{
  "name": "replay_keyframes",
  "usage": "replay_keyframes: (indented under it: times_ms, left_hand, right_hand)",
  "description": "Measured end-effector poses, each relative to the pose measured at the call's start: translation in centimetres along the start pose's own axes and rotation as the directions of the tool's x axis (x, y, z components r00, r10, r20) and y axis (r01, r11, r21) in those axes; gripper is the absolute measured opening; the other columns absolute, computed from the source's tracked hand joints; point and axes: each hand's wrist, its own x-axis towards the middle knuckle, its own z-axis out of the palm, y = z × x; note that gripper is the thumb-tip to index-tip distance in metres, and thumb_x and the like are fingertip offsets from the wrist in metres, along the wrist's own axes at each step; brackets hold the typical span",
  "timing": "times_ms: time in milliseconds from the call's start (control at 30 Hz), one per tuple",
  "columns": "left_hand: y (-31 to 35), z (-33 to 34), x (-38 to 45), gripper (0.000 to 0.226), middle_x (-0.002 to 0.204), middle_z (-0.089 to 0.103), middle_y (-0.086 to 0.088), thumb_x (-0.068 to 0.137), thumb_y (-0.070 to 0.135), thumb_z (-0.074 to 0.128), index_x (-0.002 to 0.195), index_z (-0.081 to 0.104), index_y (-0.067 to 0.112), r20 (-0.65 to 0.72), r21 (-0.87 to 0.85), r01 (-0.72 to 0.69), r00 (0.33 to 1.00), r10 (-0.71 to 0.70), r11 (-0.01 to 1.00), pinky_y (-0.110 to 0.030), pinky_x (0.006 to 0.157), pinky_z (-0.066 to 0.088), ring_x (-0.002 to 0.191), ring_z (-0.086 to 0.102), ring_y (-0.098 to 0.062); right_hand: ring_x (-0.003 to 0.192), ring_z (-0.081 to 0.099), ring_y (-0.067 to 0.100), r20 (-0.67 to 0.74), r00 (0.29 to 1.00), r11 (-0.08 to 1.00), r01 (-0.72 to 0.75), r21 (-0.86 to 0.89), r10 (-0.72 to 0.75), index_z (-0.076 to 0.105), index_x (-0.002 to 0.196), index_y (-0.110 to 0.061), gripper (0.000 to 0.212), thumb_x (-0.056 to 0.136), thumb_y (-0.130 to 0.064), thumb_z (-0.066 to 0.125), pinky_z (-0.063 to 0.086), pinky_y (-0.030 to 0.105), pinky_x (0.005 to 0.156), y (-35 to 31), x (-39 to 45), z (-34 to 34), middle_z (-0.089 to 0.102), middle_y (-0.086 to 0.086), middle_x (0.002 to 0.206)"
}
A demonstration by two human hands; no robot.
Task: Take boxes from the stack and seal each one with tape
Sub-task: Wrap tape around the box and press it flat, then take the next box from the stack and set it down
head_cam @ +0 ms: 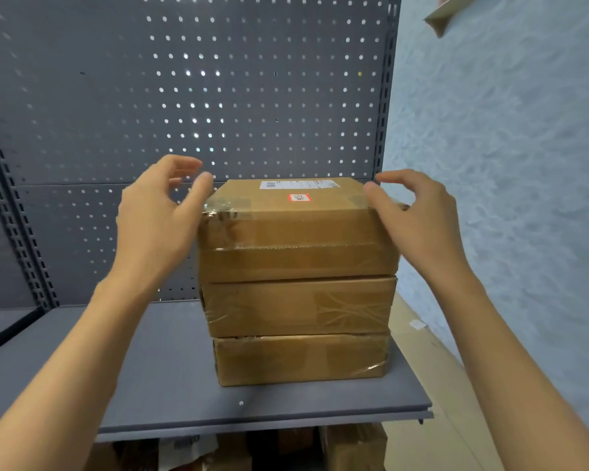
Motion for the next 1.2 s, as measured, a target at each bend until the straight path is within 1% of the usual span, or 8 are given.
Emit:
replay_keyframes:
  times_ms: [100, 233, 333, 600, 800, 967, 1100, 1200]
  left_hand:
    - [0.0, -1.1, -0.1, 0.031, 0.106, 0.068, -0.004, 0.094, 0.036, 0.050, 0.109, 0.065, 0.013, 0.006, 0.366, -0.248, 0.964, 0.264, 0.897, -0.041, 0.080, 0.043, 0.100, 0.059, -0.029]
    - [-1.2, -3.3, -0.8, 0.028, 0.084, 0.068, -0.010, 0.090, 0.031, 0.051, 0.095, 0.067, 0.008, 0.000, 0.558, -0.321, 0.922, 0.387, 0.765, -0.035, 0.062, 0.038, 0.076, 0.060, -0.034]
    - [-2.3, -5.4, -1.7, 0.026, 0.077, 0.067, -0.010, 0.090, 0.028, 0.053, 0.087, 0.067, 0.007, -0.025, 0.618, -0.289, 0.923, 0.385, 0.732, -0.031, 0.060, 0.033, 0.069, 0.059, -0.034]
    - [-7.5, -13.4, -2.8, 0.027, 0.076, 0.065, -0.011, 0.090, 0.029, 0.052, 0.085, 0.066, 0.007, -0.006, 0.755, -0.195, 0.953, 0.304, 0.626, -0.032, 0.059, 0.032, 0.066, 0.057, -0.034]
    - [-12.7, -21.4, -3.3, 0.033, 0.082, 0.067, -0.013, 0.092, 0.033, 0.047, 0.090, 0.066, 0.006, 0.010, 0.815, -0.143, 0.972, 0.233, 0.562, -0.038, 0.059, 0.043, 0.071, 0.060, -0.035]
    - [-17.1, -29.1, -3.5, 0.031, 0.080, 0.067, -0.012, 0.091, 0.031, 0.048, 0.089, 0.067, 0.007, -0.007, 0.843, -0.116, 0.974, 0.227, 0.525, -0.027, 0.059, 0.034, 0.068, 0.059, -0.030]
    - [-20.6, -35.4, -4.0, 0.021, 0.076, 0.066, -0.011, 0.088, 0.026, 0.056, 0.084, 0.067, 0.008, -0.053, 0.864, -0.058, 0.977, 0.205, 0.499, -0.027, 0.061, 0.028, 0.068, 0.059, -0.033]
    - [-23.6, -40.0, -4.4, 0.024, 0.074, 0.065, -0.009, 0.088, 0.030, 0.052, 0.081, 0.065, 0.010, -0.053, 0.884, -0.028, 0.986, 0.159, 0.467, -0.029, 0.058, 0.031, 0.068, 0.058, -0.034]
  right_hand:
    - [0.109, 0.050, 0.014, 0.031, 0.976, 0.948, 0.215, -0.234, -0.213, 0.065, 0.113, -0.023, 0.027, 0.091, -0.037, 0.056, 0.035, 0.025, 0.088, -1.3, -0.5, 1.0, 0.061, -0.009, 0.113]
    - [0.095, 0.055, 0.024, 0.069, 0.913, 0.841, 0.397, -0.367, -0.401, 0.067, 0.106, -0.015, 0.026, 0.091, -0.035, 0.057, 0.037, 0.033, 0.081, -3.1, -1.8, 3.8, 0.065, 0.001, 0.103]
    - [0.086, 0.057, 0.025, 0.091, 0.868, 0.792, 0.484, -0.373, -0.488, 0.068, 0.099, -0.013, 0.026, 0.088, -0.034, 0.055, 0.043, 0.035, 0.078, -4.7, -3.0, 6.3, 0.065, 0.003, 0.092]
    - [0.088, 0.058, 0.028, 0.189, 0.826, 0.765, 0.563, -0.314, -0.530, 0.067, 0.097, -0.012, 0.032, 0.085, -0.036, 0.051, 0.043, 0.038, 0.077, -10.5, -6.8, 13.6, 0.065, 0.005, 0.090]
    - [0.075, 0.057, 0.030, 0.196, 0.804, 0.771, 0.594, -0.228, -0.561, 0.068, 0.091, -0.010, 0.029, 0.082, -0.034, 0.055, 0.043, 0.037, 0.070, -16.3, -10.8, 20.4, 0.063, 0.006, 0.080]
    - [0.075, 0.055, 0.030, 0.228, 0.780, 0.768, 0.620, -0.161, -0.583, 0.066, 0.088, -0.008, 0.030, 0.084, -0.034, 0.052, 0.044, 0.038, 0.070, -22.5, -14.7, 26.7, 0.062, 0.007, 0.080]
    - [0.082, 0.055, 0.030, 0.297, 0.745, 0.756, 0.646, -0.103, -0.597, 0.066, 0.098, -0.008, 0.028, 0.089, -0.033, 0.057, 0.043, 0.040, 0.075, -27.4, -18.5, 31.7, 0.062, 0.008, 0.087]
    - [0.086, 0.056, 0.030, 0.327, 0.725, 0.752, 0.656, -0.059, -0.606, 0.065, 0.103, -0.007, 0.029, 0.090, -0.032, 0.060, 0.042, 0.040, 0.077, -30.8, -21.5, 35.2, 0.063, 0.009, 0.091]
